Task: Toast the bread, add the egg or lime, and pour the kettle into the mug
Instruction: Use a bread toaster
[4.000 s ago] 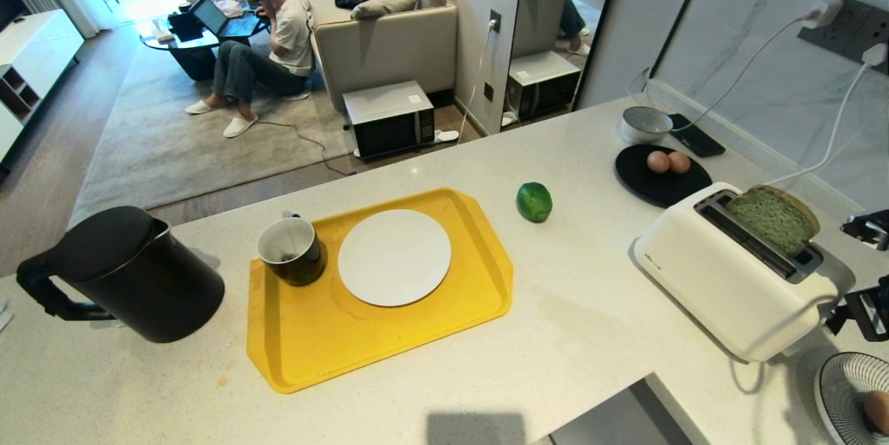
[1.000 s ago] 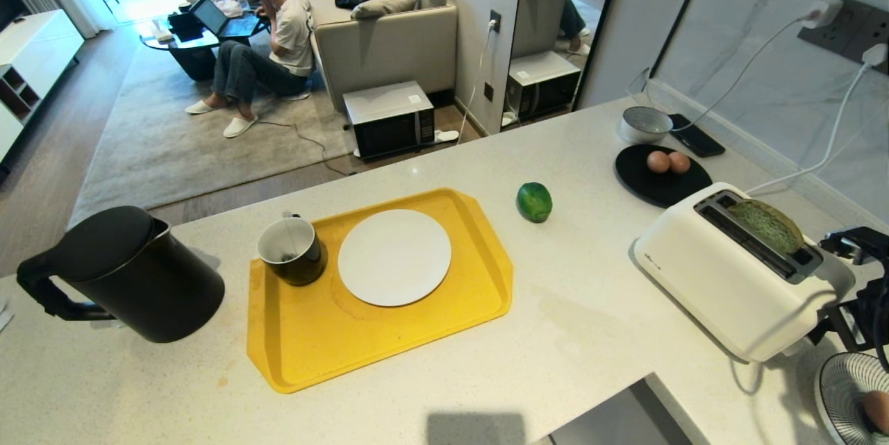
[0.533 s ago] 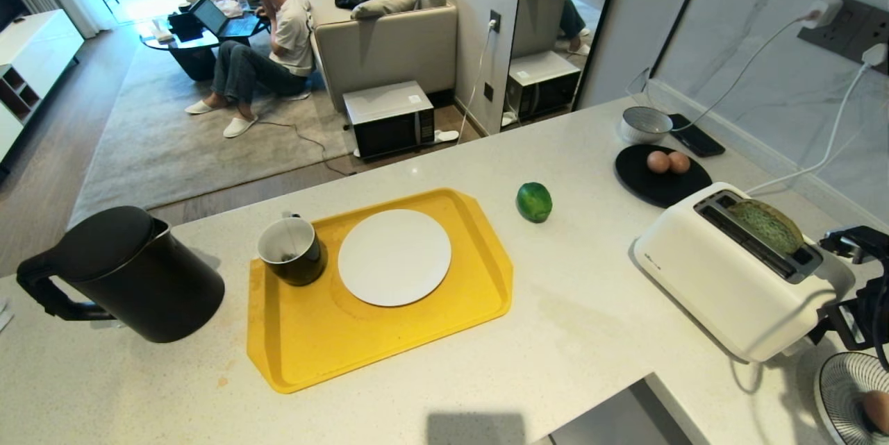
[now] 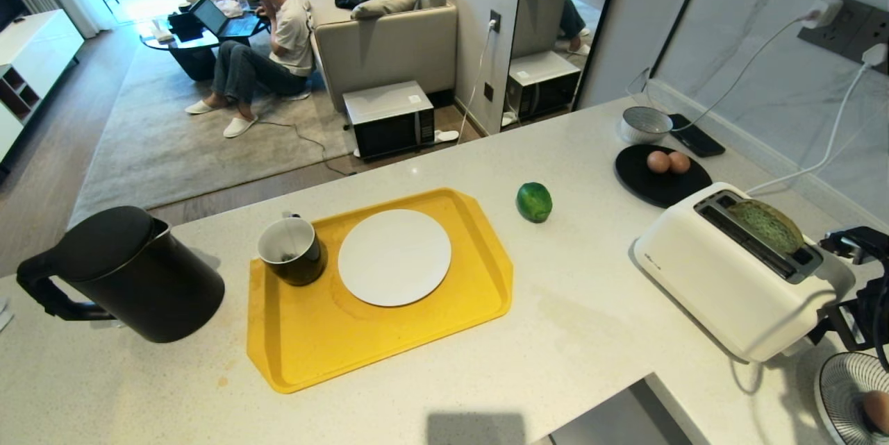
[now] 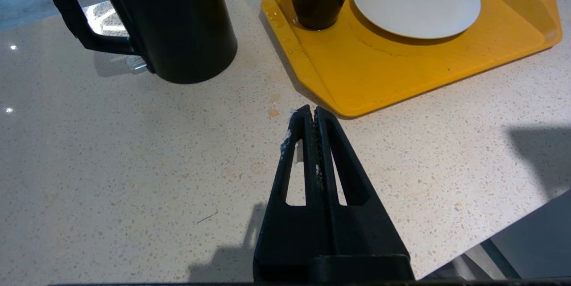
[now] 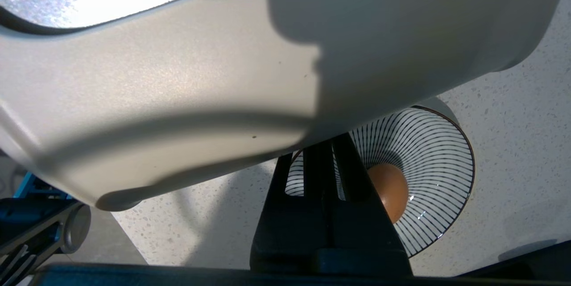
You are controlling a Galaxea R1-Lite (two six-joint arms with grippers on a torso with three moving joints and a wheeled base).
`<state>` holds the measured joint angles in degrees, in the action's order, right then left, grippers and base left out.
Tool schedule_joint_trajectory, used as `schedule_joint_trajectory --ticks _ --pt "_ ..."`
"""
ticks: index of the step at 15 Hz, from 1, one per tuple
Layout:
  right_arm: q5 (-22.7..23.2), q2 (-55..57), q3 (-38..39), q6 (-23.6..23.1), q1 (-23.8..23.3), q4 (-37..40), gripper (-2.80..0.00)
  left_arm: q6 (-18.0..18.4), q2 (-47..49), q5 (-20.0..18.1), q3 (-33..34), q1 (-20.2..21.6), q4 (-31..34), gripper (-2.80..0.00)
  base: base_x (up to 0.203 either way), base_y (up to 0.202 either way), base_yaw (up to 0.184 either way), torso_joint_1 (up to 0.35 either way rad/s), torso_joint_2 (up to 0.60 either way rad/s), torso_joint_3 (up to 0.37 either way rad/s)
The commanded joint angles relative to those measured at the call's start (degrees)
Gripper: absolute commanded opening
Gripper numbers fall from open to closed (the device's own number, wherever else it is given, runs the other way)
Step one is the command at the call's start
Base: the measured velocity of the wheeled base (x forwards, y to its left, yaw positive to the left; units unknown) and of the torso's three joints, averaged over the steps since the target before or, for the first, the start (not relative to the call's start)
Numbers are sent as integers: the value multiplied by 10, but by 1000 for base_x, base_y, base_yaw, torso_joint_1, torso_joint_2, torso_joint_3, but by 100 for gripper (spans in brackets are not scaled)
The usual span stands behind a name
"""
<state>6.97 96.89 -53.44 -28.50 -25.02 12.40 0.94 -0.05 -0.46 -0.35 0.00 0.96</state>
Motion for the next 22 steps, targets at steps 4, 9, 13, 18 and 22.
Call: schedule_joint_trajectory --ticks 4,9,13,18,22 --pt "1 -4 1 -2 4 1 -280 0 0 0 0 0 0 -280 0 0 0 0 0 0" --pt "1 -4 1 -2 4 1 -280 0 0 0 0 0 0 -280 0 0 0 0 0 0" --pt "1 0 2 -2 4 1 -280 0 0 0 0 0 0 -280 0 0 0 0 0 0" --pt "1 2 2 -2 4 1 -280 0 0 0 0 0 0 -280 0 0 0 0 0 0" --pt "1 4 4 -2 4 1 -280 0 0 0 0 0 0 -280 0 0 0 0 0 0"
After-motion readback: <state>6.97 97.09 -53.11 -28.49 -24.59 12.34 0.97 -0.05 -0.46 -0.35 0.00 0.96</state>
